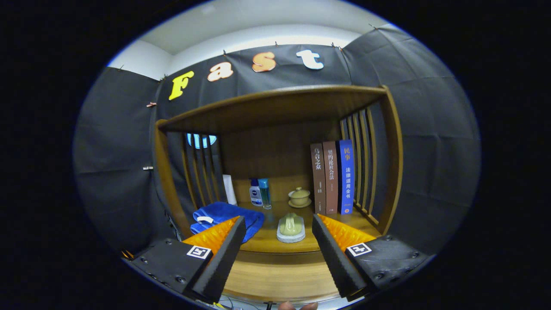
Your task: Pull open the drawer, take out the items inside it, and place them on the countertop above the cabinet.
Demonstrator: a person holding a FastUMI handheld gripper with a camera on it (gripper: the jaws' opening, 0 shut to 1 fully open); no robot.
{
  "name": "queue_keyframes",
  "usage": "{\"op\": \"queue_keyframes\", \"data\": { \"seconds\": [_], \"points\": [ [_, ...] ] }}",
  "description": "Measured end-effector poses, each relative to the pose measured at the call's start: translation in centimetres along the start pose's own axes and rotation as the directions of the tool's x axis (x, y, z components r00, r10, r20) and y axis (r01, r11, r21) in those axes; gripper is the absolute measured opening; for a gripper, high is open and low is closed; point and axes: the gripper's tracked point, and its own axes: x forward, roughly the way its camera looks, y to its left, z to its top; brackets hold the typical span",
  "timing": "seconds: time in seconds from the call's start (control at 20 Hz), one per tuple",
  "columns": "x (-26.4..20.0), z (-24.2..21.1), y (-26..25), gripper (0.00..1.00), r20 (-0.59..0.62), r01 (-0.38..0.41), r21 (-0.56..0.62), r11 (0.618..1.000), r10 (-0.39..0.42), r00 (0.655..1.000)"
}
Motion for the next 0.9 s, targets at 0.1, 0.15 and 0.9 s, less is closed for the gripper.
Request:
{"op": "queue_keyframes", "data": {
  "seconds": [0.1, 0.15, 0.9],
  "points": [
    [-2.5, -0.8, 1.3, 0.99, 0.041, -0.008, 0.001, 1.000, 0.008, 0.999],
    [-3.6, -1.6, 1.8, 0.99, 0.048, -0.007, 0.013, 1.000, 0.007, 0.999],
    [-7.1, -21.0, 2.5, 0.99, -0.070, 0.059, 0.003, 0.998, -0.058, 0.996]
  ]
}}
